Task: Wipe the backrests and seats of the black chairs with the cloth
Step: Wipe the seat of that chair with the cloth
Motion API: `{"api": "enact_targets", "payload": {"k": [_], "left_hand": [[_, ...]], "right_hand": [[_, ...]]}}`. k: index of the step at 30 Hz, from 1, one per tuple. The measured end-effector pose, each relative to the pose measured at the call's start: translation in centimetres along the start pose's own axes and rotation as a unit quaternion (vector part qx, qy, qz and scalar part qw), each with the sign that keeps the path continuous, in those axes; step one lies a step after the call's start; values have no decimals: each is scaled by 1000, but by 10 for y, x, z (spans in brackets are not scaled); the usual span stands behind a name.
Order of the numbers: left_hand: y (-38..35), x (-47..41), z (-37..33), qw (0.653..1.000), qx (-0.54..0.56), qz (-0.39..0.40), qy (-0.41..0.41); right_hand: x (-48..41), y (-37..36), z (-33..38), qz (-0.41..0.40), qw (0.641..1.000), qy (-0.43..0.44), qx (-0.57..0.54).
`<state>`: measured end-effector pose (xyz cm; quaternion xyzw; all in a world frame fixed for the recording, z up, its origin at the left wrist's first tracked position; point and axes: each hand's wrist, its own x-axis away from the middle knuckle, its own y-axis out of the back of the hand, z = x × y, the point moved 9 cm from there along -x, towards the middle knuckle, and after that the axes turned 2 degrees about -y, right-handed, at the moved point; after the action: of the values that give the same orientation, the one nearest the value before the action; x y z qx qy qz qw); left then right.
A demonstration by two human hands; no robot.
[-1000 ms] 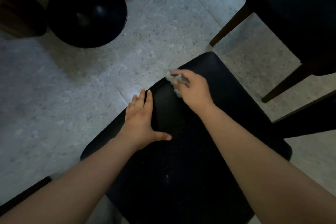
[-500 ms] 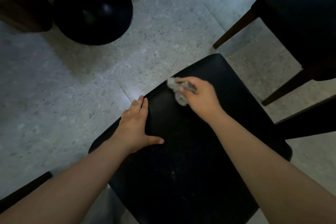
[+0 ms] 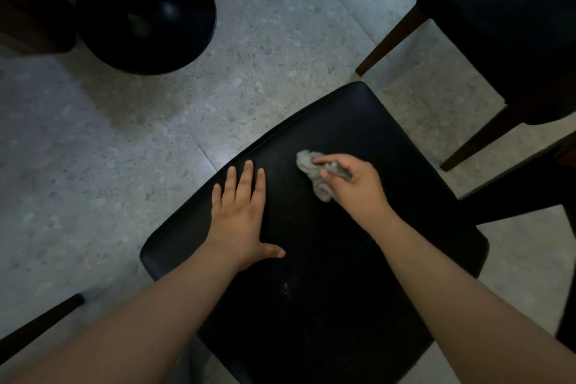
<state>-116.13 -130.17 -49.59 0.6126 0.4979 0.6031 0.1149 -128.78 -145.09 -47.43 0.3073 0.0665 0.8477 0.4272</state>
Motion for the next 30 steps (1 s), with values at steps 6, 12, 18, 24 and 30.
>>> {"api": "enact_targets", "payload": {"k": [6, 12, 18, 24, 30], "left_hand": [[-7, -3, -1, 999, -23, 6, 22], [-9, -4, 0, 999, -33, 15, 28], [-11, -6, 0, 998, -43, 22, 35], [-12, -7, -1, 998, -46, 24, 35], [-12, -6, -1, 998, -48, 26, 36]], "right_hand": [[-11, 80, -12, -212, 977, -35, 1], [0, -1, -6, -115, 993, 24, 20], [12, 61, -21, -175, 984, 17, -8], [15, 90, -48, -237, 968, -79, 11], [44, 17, -26, -35, 998, -38, -32]]}}
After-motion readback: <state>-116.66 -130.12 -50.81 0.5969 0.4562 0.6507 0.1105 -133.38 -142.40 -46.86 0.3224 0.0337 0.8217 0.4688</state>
